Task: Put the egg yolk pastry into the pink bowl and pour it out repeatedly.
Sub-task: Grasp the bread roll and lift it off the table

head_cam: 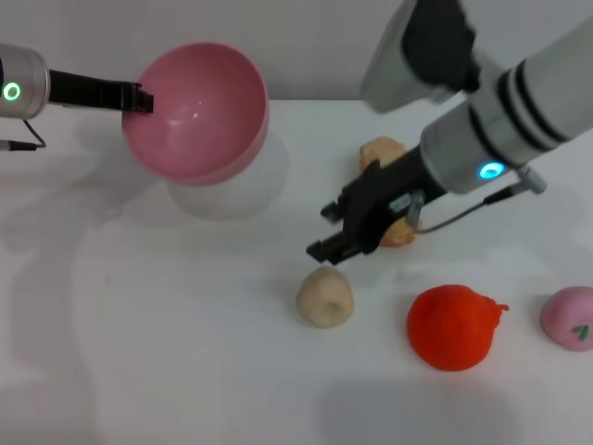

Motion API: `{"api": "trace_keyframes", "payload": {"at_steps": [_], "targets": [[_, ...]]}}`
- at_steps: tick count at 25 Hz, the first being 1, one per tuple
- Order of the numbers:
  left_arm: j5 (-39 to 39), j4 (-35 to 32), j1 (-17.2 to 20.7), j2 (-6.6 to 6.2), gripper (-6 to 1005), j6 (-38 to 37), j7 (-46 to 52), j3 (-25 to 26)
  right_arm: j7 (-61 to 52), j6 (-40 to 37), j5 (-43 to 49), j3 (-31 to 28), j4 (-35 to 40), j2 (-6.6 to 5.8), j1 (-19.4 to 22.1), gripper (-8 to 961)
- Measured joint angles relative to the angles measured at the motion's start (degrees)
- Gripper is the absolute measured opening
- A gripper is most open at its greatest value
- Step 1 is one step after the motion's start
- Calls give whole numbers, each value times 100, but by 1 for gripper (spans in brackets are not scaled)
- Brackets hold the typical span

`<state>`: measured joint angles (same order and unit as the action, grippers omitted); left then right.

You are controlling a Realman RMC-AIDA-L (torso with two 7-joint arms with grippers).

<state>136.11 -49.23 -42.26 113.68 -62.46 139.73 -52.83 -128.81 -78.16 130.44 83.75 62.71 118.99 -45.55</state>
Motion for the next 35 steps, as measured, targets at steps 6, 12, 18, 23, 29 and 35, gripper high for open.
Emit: {"api": "trace_keyframes", "payload": {"at_steps": [6, 12, 18, 23, 29, 35], "targets": [[0, -46, 9, -1, 43, -193, -72, -6, -16, 382, -334, 424, -854, 28, -215, 557], [0, -49, 5, -1, 43, -214, -184, -13, -188, 669, -453, 608, -1289, 28, -317, 557], [-2, -52, 8, -4, 42, -207, -287, -11, -380, 855, -399, 733, -1790, 16, -483, 556], [-3, -52, -19, -4, 42, -170, -364, -8, -421, 883, -395, 765, -2069, 21, -658, 556], [1, -52, -34, -4, 42, -91, -380, -8, -437, 889, -318, 769, -2145, 8, -722, 555], [3, -52, -37, -4, 42, -82, -385, -8, -428, 894, -232, 772, -2125, 5, -756, 379]]}}
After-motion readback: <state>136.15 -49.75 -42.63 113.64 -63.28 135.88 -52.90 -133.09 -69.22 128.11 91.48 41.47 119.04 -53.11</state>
